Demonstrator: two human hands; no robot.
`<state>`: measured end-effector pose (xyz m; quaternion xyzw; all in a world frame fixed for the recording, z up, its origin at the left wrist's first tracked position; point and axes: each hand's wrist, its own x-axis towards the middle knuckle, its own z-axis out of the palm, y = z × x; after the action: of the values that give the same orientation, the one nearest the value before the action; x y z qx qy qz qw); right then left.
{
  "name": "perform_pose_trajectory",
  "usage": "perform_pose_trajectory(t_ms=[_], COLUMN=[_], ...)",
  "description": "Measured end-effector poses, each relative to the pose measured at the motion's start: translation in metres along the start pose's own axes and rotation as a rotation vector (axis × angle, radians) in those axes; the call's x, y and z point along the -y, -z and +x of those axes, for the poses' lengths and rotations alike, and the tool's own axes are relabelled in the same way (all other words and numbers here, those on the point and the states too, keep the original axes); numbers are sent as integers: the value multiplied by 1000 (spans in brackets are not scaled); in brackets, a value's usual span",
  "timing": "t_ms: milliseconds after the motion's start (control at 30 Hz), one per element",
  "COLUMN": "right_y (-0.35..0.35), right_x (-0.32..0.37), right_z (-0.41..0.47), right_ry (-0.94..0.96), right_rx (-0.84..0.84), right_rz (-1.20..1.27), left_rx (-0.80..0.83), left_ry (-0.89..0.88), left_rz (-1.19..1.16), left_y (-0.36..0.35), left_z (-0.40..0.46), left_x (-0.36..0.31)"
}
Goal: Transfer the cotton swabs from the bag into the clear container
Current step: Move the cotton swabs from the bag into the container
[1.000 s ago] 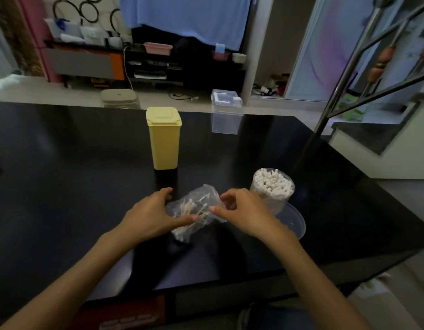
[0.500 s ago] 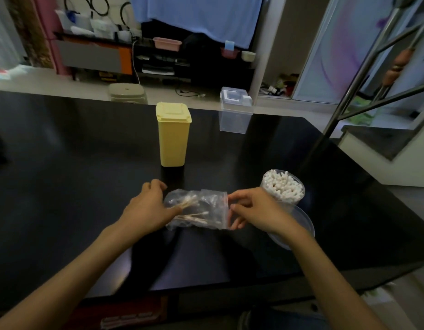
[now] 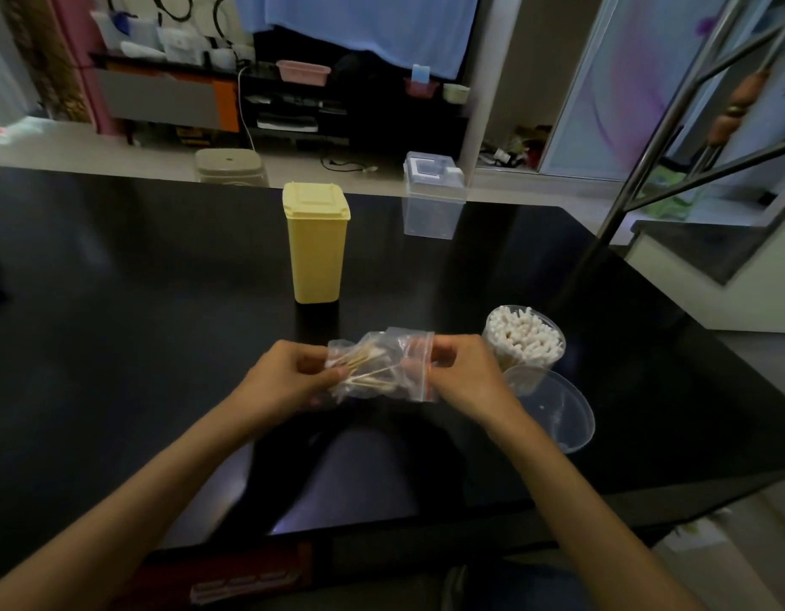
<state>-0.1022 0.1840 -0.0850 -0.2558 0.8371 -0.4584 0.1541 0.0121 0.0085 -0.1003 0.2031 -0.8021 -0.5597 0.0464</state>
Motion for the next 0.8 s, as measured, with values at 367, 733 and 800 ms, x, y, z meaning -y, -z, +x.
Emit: perform_pose_trajectory(t_ms=[367,733,800], right_y=[22,9,10], right_x=[14,3,4], right_z=[-5,2,3], right_ry=[50,206,251], right_rx=[372,233,212], right_rz=[95,-33,-18], left_rx=[-35,-41,30], left_ry=[-213,-322,-326], left_rz=[338,224,57], left_y=[9,2,1], left_z=[-4,-5,-6], left_x=[-1,-3,-8])
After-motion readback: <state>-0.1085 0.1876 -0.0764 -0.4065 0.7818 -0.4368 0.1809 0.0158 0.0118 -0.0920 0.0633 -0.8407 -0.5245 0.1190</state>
